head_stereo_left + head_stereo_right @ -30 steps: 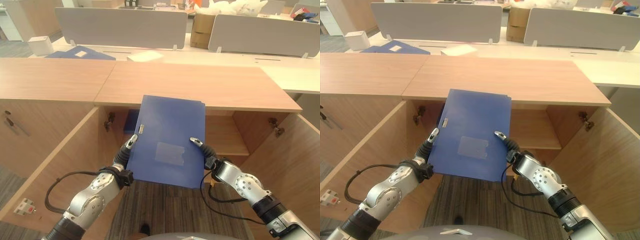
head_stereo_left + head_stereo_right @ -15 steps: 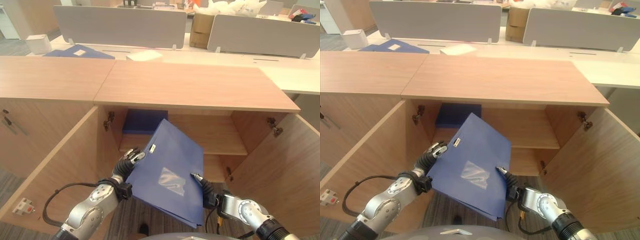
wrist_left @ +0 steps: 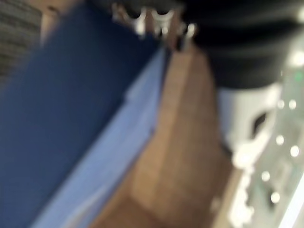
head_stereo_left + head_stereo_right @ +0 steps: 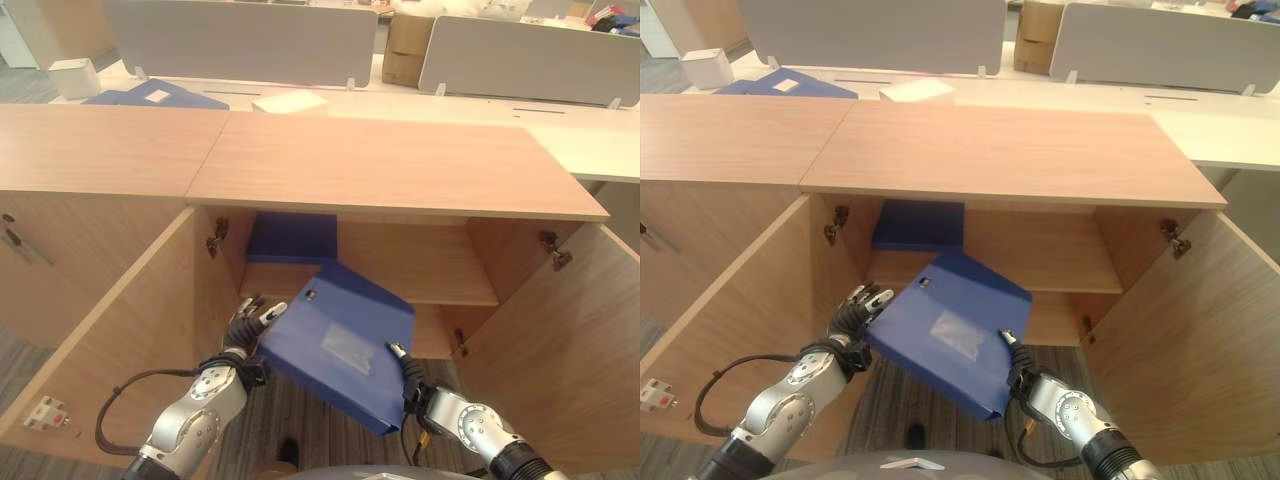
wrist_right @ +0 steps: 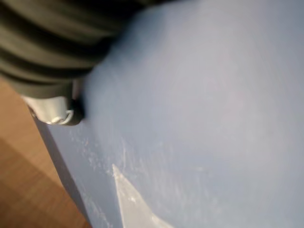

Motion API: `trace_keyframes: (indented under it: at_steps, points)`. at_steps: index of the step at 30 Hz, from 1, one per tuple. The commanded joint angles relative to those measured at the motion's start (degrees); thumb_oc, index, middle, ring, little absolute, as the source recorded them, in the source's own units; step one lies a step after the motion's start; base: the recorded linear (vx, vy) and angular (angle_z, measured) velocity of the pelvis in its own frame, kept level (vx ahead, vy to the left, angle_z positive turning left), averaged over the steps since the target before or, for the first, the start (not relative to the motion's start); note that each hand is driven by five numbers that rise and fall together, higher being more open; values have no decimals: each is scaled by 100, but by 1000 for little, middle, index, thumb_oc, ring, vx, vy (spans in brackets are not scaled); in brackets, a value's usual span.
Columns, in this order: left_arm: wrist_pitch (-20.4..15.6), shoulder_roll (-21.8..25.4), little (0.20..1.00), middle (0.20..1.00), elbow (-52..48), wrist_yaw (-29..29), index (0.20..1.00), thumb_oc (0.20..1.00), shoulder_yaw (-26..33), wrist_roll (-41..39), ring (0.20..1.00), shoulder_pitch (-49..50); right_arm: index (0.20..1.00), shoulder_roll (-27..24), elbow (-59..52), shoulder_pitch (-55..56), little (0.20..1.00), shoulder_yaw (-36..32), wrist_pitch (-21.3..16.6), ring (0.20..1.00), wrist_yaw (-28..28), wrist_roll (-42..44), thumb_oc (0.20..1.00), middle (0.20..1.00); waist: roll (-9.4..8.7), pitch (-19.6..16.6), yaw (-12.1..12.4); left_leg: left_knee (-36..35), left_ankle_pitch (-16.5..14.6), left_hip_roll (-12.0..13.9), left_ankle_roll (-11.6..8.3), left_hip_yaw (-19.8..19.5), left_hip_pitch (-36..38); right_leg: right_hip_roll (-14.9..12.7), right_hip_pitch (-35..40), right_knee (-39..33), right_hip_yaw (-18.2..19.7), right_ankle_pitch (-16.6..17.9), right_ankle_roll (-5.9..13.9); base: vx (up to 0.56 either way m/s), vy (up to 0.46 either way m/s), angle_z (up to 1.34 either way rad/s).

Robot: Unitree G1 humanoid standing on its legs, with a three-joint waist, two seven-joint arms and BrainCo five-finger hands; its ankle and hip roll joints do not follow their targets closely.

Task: Put the empty folder in the office cabinet

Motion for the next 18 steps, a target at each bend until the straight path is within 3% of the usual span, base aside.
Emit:
trace_keyframes:
  at_steps: [1, 4, 10, 11, 12, 18]
  points:
    - [-31, 63, 1000, 1000, 576, 804, 1000, 1000, 172, 476, 1000, -374, 200, 265, -195, -426, 200, -436, -1174, 200, -535, 377, 200, 200, -163, 68, -64, 5, -901, -331, 342, 148, 248, -134, -14, 13, -29, -222, 258, 0, 0, 0]
    - [34, 26, 1000, 1000, 1140, 894, 1000, 1000, 202, 572, 1000, -252, 200, 338, -95, -429, 200, -623, -1398, 200, -730, 410, 200, 200, -152, 86, -80, 5, -909, -328, 351, 181, 247, -129, -23, 13, 3, -215, 258, 1, 1, -1]
    - [88, 18, 1000, 1000, 1206, 918, 1000, 1000, 209, 574, 1000, -236, 200, 344, -79, -428, 200, -645, -1424, 200, -741, 467, 200, 200, -148, 90, -78, 5, -910, -327, 353, 187, 248, -128, -23, 13, 9, -215, 257, 0, 0, 0]
    - [6, -131, 1000, 1000, 2376, 841, 1000, 1000, 219, 826, 1000, -4, 200, 426, 54, -413, 200, -889, -1523, 200, -725, 692, 200, 200, -126, 126, -85, 5, -920, -324, 355, 220, 259, -126, -19, 13, 39, -215, 268, 16, -13, -5]
    - [-132, -752, 1000, 1000, 5258, 570, 1000, 1000, 406, 1440, 1000, 62, 200, 511, 200, -451, 200, -940, -1710, 200, -595, 739, 200, 200, -172, 107, -132, 5, -920, -319, 363, 266, 206, -127, -85, 13, 84, -206, 307, 19, -20, -16]
    - [128, -1080, 1000, 1000, 6676, 477, 1000, 1000, 524, 1004, 1000, -67, 200, 631, 385, -491, 200, -831, -1806, 200, -501, 799, 200, 200, -221, 83, -159, 5, -941, -306, 368, 304, 197, -127, -105, 13, 92, -215, 317, 9, -12, -6]
